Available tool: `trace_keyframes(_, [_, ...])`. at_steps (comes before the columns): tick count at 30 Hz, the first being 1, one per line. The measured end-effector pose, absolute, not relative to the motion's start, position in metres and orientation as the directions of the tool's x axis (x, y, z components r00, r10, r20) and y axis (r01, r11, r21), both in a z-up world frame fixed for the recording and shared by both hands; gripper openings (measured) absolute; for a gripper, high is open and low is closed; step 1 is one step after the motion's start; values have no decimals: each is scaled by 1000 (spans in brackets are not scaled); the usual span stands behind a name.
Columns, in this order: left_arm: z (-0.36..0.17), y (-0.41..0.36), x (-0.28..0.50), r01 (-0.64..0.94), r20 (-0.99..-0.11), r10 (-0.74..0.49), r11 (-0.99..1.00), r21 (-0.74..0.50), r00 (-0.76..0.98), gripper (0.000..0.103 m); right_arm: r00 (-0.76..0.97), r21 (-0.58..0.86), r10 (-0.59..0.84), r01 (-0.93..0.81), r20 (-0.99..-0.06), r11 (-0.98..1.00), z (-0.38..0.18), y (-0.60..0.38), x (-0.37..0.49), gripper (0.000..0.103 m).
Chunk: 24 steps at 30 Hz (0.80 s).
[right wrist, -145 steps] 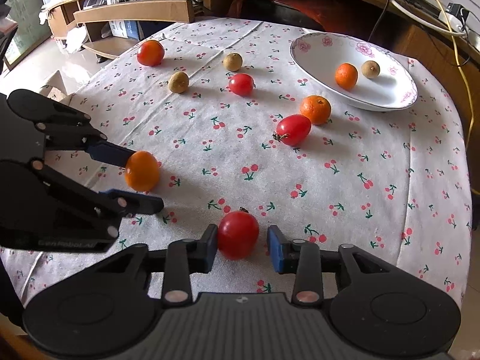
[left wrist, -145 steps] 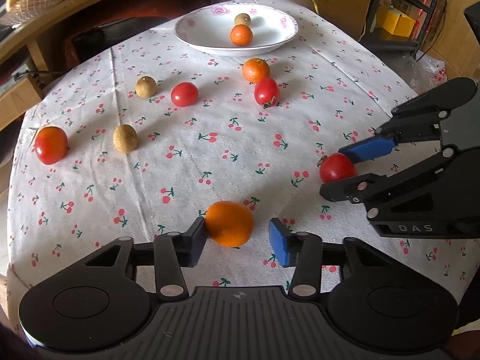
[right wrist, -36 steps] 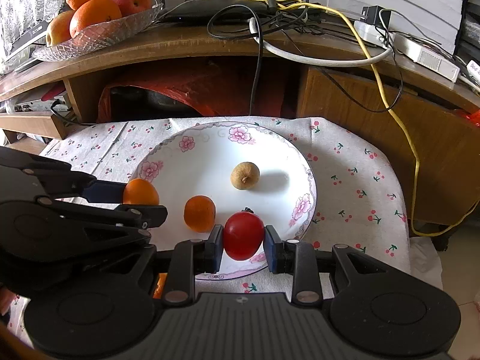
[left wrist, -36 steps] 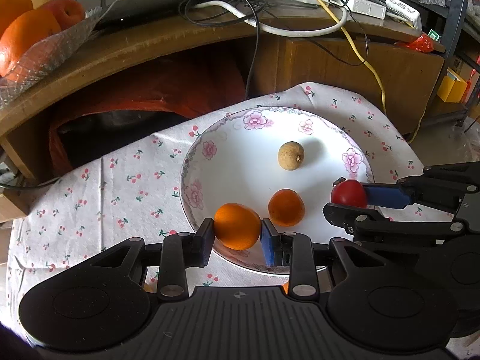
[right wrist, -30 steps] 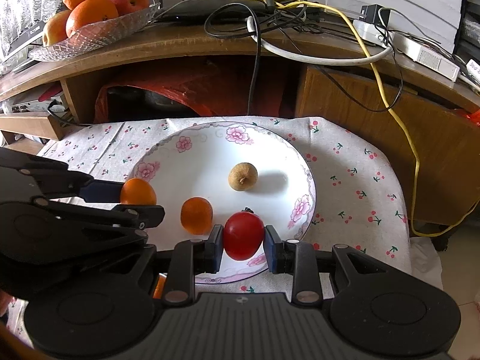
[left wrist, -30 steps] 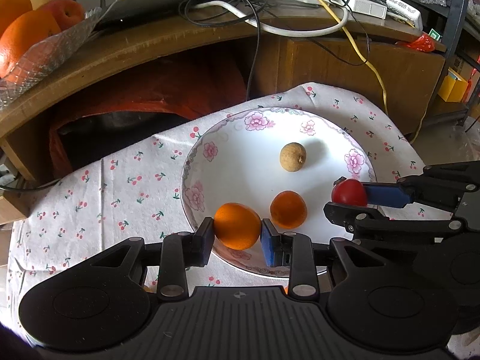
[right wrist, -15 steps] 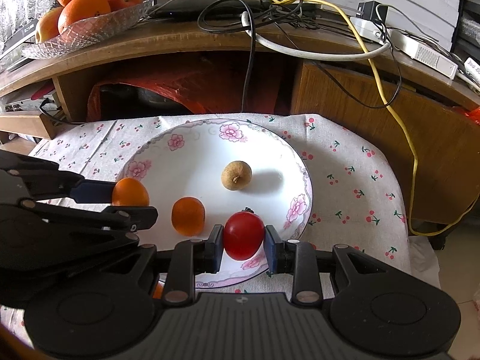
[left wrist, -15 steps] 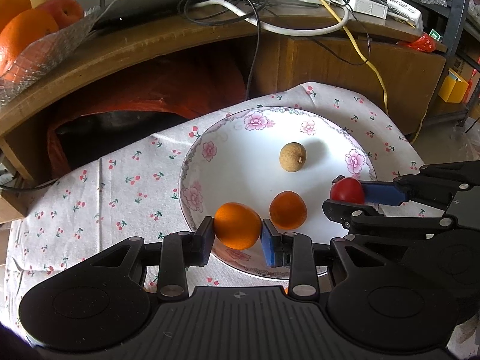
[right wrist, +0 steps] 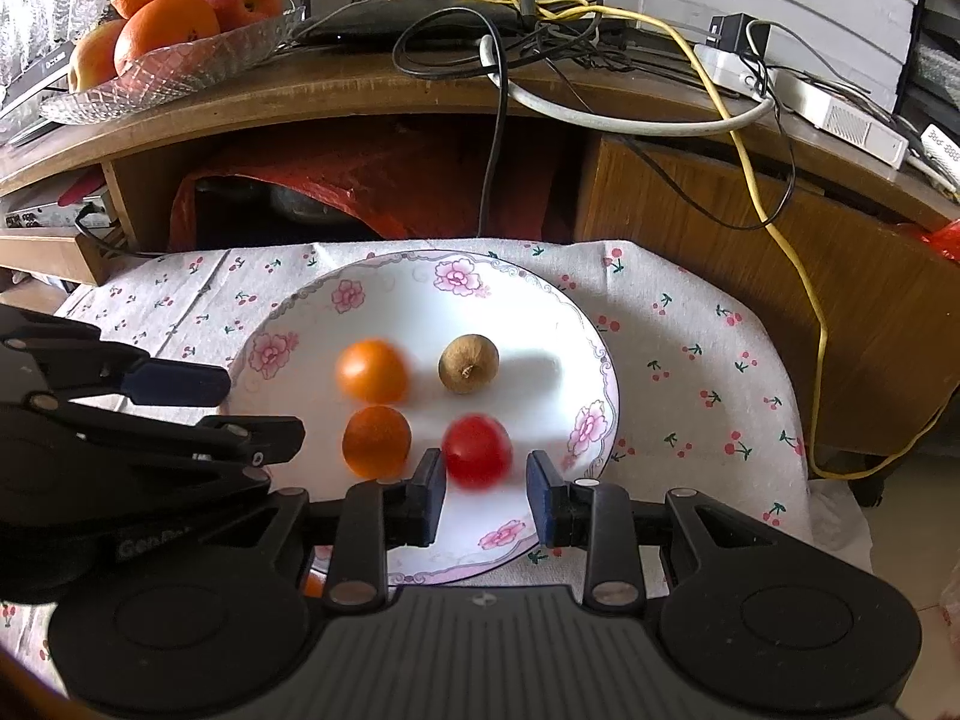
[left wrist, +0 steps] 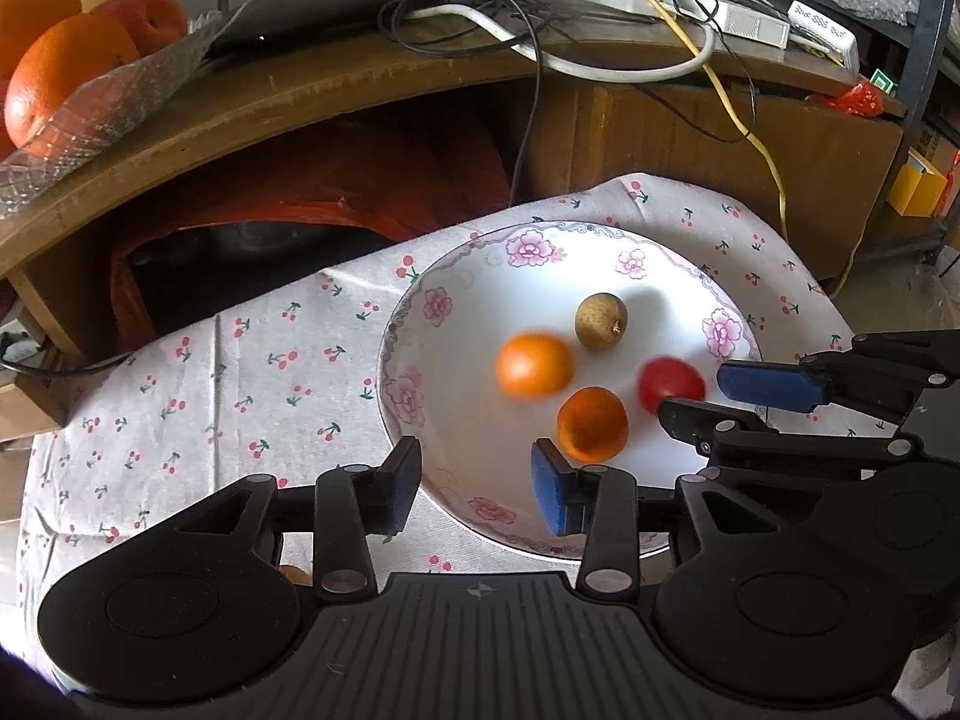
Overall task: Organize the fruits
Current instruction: 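Open the left tool over the bowl while the right tool releases the tomato, then withdraw both tools from the bowl toward the remaining fruits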
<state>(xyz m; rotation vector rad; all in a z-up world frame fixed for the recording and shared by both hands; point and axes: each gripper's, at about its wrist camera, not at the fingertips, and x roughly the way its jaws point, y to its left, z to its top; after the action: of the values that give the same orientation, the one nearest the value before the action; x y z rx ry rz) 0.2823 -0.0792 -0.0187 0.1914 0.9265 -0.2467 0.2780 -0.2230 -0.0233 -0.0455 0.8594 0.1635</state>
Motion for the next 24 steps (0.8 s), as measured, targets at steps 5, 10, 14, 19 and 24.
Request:
trace_keyframes(5, [-16,-79,281,283,-803,-126,958,55,583,50,651,26,121,-154,-749,988,-21,-222,277,32])
trace_keyframes(10, [-11,-77,280,277,-796,-128,959,51,591,53,662,23,114,-144,-741,989,-19,-222,275,32])
trace_keyframes(14, [-8,-77,277,281,-791,-128,958,58,598,55,672,21,102,-127,-733,992,-16,-223,273,32])
trace_keyframes(19, [-4,-80,269,298,-786,-128,952,74,604,61,685,26,96,-113,-722,993,-10,-226,269,33])
trace_keyframes(24, [-1,-80,263,296,-780,-125,952,80,613,61,694,24,94,-109,-714,994,-6,-226,263,33])
